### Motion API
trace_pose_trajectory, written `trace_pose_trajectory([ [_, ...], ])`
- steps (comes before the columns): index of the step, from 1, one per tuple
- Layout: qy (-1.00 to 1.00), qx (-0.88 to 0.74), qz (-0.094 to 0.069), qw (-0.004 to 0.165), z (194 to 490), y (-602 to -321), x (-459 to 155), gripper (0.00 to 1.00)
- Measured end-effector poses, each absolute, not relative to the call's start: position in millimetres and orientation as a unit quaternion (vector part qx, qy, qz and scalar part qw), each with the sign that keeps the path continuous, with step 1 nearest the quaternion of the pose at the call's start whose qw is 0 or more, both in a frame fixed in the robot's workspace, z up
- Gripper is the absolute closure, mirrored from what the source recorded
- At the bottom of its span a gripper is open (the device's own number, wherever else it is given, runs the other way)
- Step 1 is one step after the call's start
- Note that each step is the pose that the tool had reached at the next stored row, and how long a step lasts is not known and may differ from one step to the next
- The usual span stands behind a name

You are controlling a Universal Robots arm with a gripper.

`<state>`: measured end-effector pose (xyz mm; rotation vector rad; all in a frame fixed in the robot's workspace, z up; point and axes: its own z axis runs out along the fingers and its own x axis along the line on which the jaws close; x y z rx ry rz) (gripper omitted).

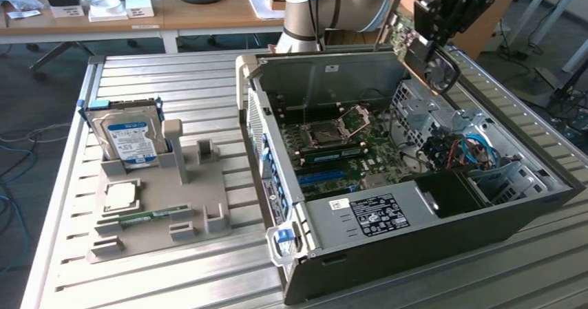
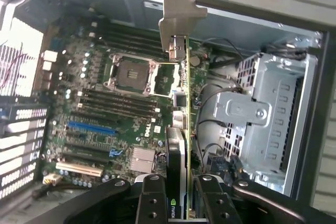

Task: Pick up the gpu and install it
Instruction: 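Insert the gpu into the slot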

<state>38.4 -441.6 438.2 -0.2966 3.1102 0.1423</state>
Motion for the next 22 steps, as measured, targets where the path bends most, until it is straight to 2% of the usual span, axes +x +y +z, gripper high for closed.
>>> trace_pose_trajectory([
  [22,0.958,-0.282,0.046,-0.002,435.9,-441.6,38.3,0.73],
])
